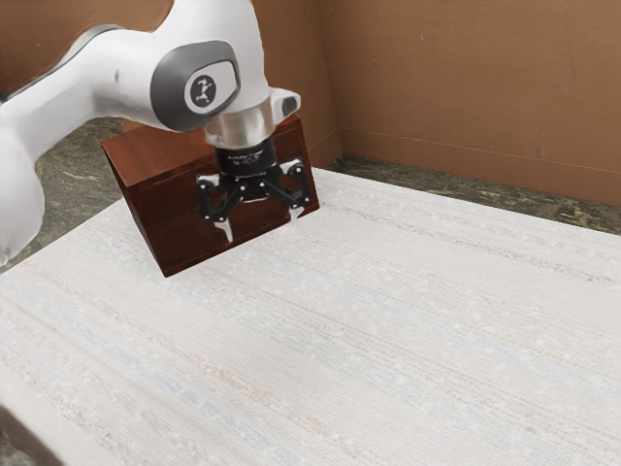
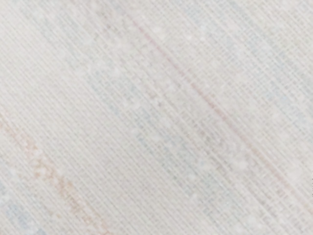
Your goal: Pull the drawer handle with one arm to open the drawer
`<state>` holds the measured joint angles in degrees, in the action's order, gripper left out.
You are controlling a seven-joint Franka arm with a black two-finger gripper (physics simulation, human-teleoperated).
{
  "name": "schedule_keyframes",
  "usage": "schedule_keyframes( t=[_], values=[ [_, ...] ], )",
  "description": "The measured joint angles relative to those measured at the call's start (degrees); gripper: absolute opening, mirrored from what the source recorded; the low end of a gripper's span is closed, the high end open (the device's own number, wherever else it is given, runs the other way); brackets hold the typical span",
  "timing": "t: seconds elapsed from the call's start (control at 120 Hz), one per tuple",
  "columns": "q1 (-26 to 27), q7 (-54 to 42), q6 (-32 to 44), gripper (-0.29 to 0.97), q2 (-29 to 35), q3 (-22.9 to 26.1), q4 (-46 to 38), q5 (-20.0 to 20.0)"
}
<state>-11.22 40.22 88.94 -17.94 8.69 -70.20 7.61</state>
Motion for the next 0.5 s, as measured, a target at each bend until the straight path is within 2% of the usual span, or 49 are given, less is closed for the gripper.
schedule_keyframes(
  t=[0.075, 0.142, 0.233, 0.3, 0.333, 0.4, 0.5],
  values=[
    [-7.1, -6.8, 3.4, 0.67, -3.1, 8.8, 2.2, 4.5],
    [-9.7, -12.4, 5.5, 0.67, -3.7, 12.9, 2.3, 8.8],
    [-12.3, -18.9, 7.7, 0.67, -2.0, 15.9, -0.8, 13.0],
    [-15.9, -22.9, 10.3, 0.68, 4.1, 17.6, -10.1, 13.7],
    [-16.6, -24.8, 11.5, 0.68, 5.2, 18.1, -12.0, 13.9],
    [-16.6, -28.6, 13.5, 0.68, 3.0, 18.3, -10.3, 14.4],
    [-16.1, -34.6, 15.9, 0.68, -3.1, 18.1, -3.5, 16.5]
  ],
)
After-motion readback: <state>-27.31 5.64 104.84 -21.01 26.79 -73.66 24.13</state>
